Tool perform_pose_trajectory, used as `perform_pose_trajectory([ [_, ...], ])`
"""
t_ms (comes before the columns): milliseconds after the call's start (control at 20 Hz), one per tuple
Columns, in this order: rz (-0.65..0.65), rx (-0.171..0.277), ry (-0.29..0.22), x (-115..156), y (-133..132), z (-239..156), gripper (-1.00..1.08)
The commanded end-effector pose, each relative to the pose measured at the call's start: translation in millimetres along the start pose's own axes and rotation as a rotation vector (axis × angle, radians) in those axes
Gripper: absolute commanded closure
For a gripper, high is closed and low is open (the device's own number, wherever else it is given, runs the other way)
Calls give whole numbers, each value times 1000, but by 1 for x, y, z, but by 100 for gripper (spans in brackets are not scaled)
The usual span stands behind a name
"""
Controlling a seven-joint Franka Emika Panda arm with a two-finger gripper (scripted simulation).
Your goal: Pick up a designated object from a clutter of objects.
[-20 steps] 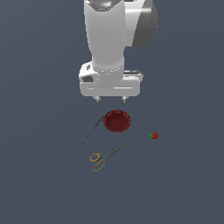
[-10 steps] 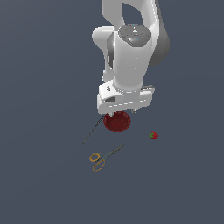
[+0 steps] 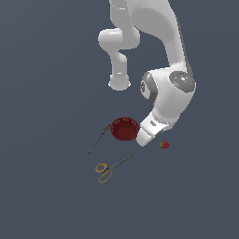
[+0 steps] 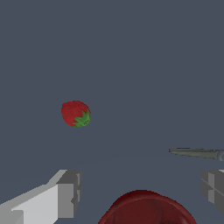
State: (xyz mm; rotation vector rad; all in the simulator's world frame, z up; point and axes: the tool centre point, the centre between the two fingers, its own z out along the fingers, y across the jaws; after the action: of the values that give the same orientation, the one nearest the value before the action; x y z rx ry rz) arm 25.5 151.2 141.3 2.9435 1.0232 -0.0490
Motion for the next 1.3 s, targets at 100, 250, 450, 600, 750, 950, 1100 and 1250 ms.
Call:
perform_pose_trajectory([
  [100, -164, 0, 18, 23, -36, 33, -92],
  [250, -240, 2, 28, 32, -55, 49, -92],
  [450, -304, 6, 37, 39, -71, 62, -92],
  [600, -323, 7, 40, 41, -76, 66, -92],
  [750, -318, 7, 37, 40, -75, 65, -92],
  [950, -319, 7, 38, 40, -76, 73, -92],
  [1100, -321, 7, 38, 41, -76, 86, -92],
  [1250, -324, 7, 39, 41, -77, 102, -92],
])
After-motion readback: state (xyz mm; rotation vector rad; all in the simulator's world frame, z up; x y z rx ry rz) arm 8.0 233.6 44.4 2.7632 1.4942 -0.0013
